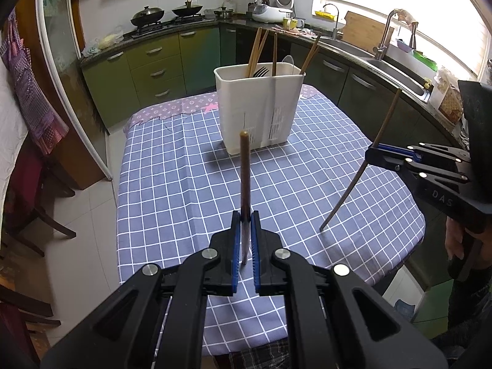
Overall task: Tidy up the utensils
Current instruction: 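Carry both held chopsticks upright toward the white holder, then drop the chopstick into the holder with the left tool while the right tool carries its chopstick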
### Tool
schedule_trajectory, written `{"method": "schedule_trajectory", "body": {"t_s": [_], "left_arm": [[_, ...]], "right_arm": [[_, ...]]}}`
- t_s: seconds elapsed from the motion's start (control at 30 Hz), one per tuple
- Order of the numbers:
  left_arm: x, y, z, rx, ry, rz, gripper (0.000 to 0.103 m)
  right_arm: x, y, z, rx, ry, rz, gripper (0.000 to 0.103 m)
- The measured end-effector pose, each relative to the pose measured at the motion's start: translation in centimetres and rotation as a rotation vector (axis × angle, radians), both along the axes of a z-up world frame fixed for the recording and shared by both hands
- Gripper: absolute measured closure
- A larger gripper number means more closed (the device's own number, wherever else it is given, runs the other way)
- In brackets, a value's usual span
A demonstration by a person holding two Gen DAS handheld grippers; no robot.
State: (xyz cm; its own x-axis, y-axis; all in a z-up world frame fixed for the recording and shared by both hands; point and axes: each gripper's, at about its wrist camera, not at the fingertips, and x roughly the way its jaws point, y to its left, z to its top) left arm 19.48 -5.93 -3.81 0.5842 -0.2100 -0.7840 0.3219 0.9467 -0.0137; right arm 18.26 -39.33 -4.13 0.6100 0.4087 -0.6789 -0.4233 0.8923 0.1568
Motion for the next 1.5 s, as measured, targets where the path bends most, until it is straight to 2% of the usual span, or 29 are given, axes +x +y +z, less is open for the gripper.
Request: {"method": "schedule_trajectory", "body": {"t_s": [0.3,0.4,0.6,0.73,0.93,1.0,1.13,1.27,1.3,1.37,1.4,1.5], "left_arm": [[0.6,-0.3,0.7,-0.010,-0.002,-0.005,0.096],[1.1,-0.5,1.7,-0.022,-0.004,-0.010,0.096],[3.5,-1.3,7.3,-0.031,-0.095,-0.013,0.096],[6.7,-1.8,12.1,-0.083,-0.153,-0.005,0.096],[12.3,-3.3,15.7,-0.108,-0.241,0.032,0.096],[14.2,-3.6,15.7,-0.113,-0.245,0.054,0.096],[17.7,-4.8,13.7,-0.091,-0.222,0.071,0.096],[19.5,-5.5,10.7,-0.076,-0.155,0.069,0.096],[19.7,-5.7,9.9,-0.068,-0.136,0.065,0.096],[19.4,-5.7,9.0,-0.053,-0.131,0.065,0.090],[18.9,-5.6,8.8,-0.043,-0.147,0.063,0.083],[17.3,-5.2,9.0,-0.023,-0.202,0.061,0.083]], "right_arm": [[-0.1,-0.2,-0.2,0.004,0.006,0.003,0.096],[-0.1,-0.2,-0.2,0.006,0.007,0.004,0.096],[-0.2,-0.6,-0.5,0.017,0.006,0.004,0.096],[-0.2,-0.9,-0.6,0.021,0.005,0.002,0.096],[-0.2,-1.1,-0.7,0.023,-0.002,0.002,0.096],[-0.3,-1.0,-0.8,0.025,-0.002,0.009,0.096],[-0.4,-0.9,-1.0,0.030,0.000,0.023,0.096],[-0.3,-1.0,-1.0,0.039,0.003,0.023,0.096],[-0.3,-1.0,-1.0,0.041,0.004,0.023,0.096],[-0.2,-1.1,-0.9,0.044,0.005,0.023,0.096],[-0.1,-1.1,-0.8,0.047,0.001,0.021,0.096],[0.2,-1.2,0.4,0.061,-0.015,0.024,0.096]]}}
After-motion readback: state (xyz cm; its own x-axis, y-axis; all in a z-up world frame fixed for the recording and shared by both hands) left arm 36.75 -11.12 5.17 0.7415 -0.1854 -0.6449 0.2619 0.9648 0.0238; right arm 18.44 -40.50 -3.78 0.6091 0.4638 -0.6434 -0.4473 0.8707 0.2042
